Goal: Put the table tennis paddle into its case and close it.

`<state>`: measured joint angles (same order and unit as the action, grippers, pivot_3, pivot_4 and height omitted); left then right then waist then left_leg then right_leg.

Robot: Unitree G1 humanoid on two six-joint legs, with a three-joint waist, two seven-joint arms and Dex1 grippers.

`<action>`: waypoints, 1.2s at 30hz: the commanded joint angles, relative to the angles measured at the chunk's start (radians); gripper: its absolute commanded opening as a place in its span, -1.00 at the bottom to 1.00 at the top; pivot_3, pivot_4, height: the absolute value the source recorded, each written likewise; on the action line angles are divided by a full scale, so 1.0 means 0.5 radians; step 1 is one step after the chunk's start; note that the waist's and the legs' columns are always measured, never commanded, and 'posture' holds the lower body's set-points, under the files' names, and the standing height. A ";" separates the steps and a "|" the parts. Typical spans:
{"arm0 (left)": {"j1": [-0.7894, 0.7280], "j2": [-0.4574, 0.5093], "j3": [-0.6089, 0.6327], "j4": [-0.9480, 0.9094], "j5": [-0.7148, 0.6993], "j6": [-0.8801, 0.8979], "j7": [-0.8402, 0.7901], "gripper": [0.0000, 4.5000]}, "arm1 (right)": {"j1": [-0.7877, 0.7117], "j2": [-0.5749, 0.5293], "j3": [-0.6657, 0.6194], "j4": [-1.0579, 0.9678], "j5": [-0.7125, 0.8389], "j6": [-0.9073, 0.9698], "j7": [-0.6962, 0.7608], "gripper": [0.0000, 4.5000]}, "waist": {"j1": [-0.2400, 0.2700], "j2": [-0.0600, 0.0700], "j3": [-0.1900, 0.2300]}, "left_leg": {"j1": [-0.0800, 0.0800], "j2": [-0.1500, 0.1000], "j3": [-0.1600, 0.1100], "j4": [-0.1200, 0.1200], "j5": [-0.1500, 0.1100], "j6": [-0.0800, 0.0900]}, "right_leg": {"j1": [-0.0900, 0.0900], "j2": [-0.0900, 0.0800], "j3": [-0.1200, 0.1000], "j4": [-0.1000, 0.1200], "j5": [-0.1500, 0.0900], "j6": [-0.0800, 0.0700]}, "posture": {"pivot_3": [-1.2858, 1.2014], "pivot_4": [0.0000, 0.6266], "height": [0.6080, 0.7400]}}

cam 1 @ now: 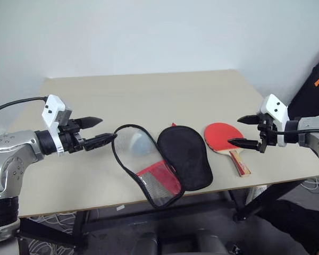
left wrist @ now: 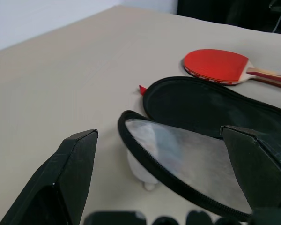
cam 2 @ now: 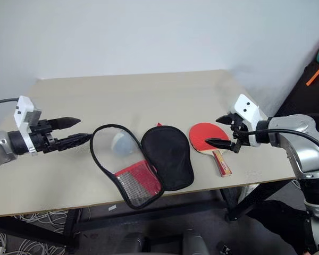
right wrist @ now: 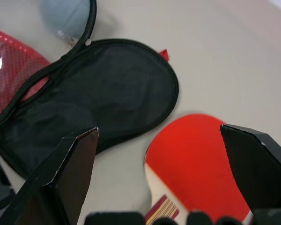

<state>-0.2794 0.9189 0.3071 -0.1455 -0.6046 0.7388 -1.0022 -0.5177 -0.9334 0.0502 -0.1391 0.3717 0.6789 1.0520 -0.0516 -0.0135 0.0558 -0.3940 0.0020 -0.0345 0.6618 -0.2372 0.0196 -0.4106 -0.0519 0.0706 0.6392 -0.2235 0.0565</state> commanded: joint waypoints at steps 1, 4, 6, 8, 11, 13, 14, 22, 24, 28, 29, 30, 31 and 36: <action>0.014 -0.011 -0.001 -0.074 -0.036 0.007 0.013 0.98 | -0.009 -0.037 -0.049 -0.065 0.008 -0.017 0.026 1.00 | 0.000 0.000 0.000 | 0.000 0.000 0.000 0.000 0.000 0.000 | 0.000 0.000 0.000 0.000 0.000 0.000 | 0.03 -1.00 1.00; 0.034 -0.020 -0.005 -0.086 -0.042 0.015 0.013 0.98 | 0.000 -0.028 -0.055 -0.087 0.014 0.015 0.013 1.00 | 0.000 0.000 0.000 | 0.000 0.000 0.000 0.000 0.000 0.000 | 0.000 0.000 0.000 0.000 0.000 0.000 | 0.03 -1.00 1.00; 0.036 -0.022 -0.014 -0.084 -0.044 0.015 0.005 0.98 | 0.006 -0.026 -0.071 -0.106 0.023 0.037 0.003 1.00 | 0.000 0.000 0.000 | 0.000 0.000 0.000 0.000 0.000 0.000 | 0.000 0.000 0.000 0.000 0.000 0.000 | 0.03 -1.00 1.00; 0.031 -0.022 -0.028 -0.069 -0.028 0.003 0.001 0.98 | 0.017 -0.025 -0.082 -0.128 0.029 0.058 -0.007 1.00 | 0.006 0.000 0.000 | 0.000 0.000 0.000 0.001 0.000 0.000 | 0.000 0.000 0.000 0.000 0.000 0.000 | 0.03 -1.00 1.00; 0.021 -0.016 -0.028 -0.052 -0.023 -0.004 -0.009 0.98 | 0.021 -0.018 -0.081 -0.154 0.034 0.090 -0.031 1.00 | 0.010 -0.001 0.000 | 0.000 0.000 0.000 0.001 0.000 0.000 | 0.001 0.000 0.000 0.000 0.000 0.000 | 0.03 -1.00 1.00; 0.026 -0.015 -0.030 -0.048 -0.017 -0.013 -0.015 0.98 | 0.024 -0.010 -0.080 -0.165 0.036 0.102 -0.052 1.00 | 0.010 -0.001 0.000 | 0.000 0.000 0.000 0.002 0.000 0.000 | 0.001 0.000 0.000 0.000 0.000 0.000 | 0.03 -1.00 1.00; 0.030 -0.017 -0.031 -0.053 -0.016 -0.013 -0.014 0.98 | 0.034 -0.009 -0.086 -0.175 0.040 0.108 -0.060 1.00 | 0.010 -0.001 0.000 | 0.000 0.000 0.000 0.002 0.000 0.000 | 0.001 0.000 0.000 0.000 0.000 0.000 | 0.03 -1.00 1.00; -0.032 -0.024 -0.070 0.025 0.006 -0.037 -0.019 0.98 | 0.113 0.005 -0.121 -0.293 0.084 0.180 -0.140 1.00 | 0.010 -0.001 0.000 | 0.000 0.000 0.000 0.002 0.000 0.000 | 0.000 0.000 0.000 0.001 0.000 0.000 | 0.03 -1.00 1.00; -0.057 -0.027 -0.099 0.077 0.024 -0.066 -0.033 0.98 | 0.107 0.025 -0.109 -0.291 0.080 0.203 -0.177 1.00 | 0.010 -0.001 0.000 | 0.000 0.000 0.000 0.002 0.000 0.000 | 0.001 0.000 0.000 0.001 0.000 0.000 | 0.03 -1.00 1.00; -0.097 -0.019 -0.163 0.115 0.024 -0.055 -0.074 0.98 | 0.121 0.033 -0.106 -0.337 0.090 0.261 -0.223 1.00 | 0.010 -0.001 0.000 | 0.000 0.000 0.000 0.002 0.000 0.000 | 0.000 0.000 0.000 0.001 0.000 0.000 | 0.03 -1.00 1.00; -0.108 -0.012 -0.179 0.122 0.027 -0.051 -0.086 0.98 | 0.134 0.031 -0.119 -0.359 0.110 0.294 -0.230 1.00 | 0.010 -0.001 0.000 | 0.000 0.000 0.000 0.001 0.000 0.000 | 0.000 0.000 0.000 0.001 0.000 0.000 | 0.03 -1.00 1.00; -0.129 -0.003 -0.193 0.146 0.034 -0.052 -0.100 0.98 | 0.129 0.040 -0.119 -0.369 0.120 0.326 -0.244 1.00 | 0.011 -0.001 0.000 | -0.001 0.000 -0.001 0.002 0.000 0.000 | 0.000 0.000 0.000 0.001 0.000 0.000 | 0.03 -1.00 1.00; -0.130 0.015 -0.193 0.129 0.027 -0.032 -0.106 0.98 | 0.147 0.039 -0.123 -0.386 0.122 0.362 -0.268 1.00 | 0.010 -0.001 0.000 | -0.001 0.000 -0.001 0.002 0.000 0.000 | 0.001 0.000 0.000 0.001 0.000 0.000 | 0.03 -1.00 1.00; -0.139 0.088 -0.196 0.122 0.028 0.015 -0.151 0.98 | 0.185 0.114 -0.064 -0.379 0.051 0.506 -0.482 1.00 | 0.010 -0.003 0.000 | 0.000 0.000 0.000 0.002 0.000 0.000 | 0.000 0.000 0.000 0.001 0.000 0.000 | 0.03 -1.00 1.00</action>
<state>-0.3258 0.9416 0.2018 -0.0662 -0.5886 0.7427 -1.0643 -0.4208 -0.8870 0.0266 -0.3175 0.4149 0.9087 0.8608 -0.0467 -0.0149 0.0557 -0.3940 0.0021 -0.0346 0.6624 -0.2372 0.0196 -0.4104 -0.0517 0.0704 0.6395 -0.2235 0.0564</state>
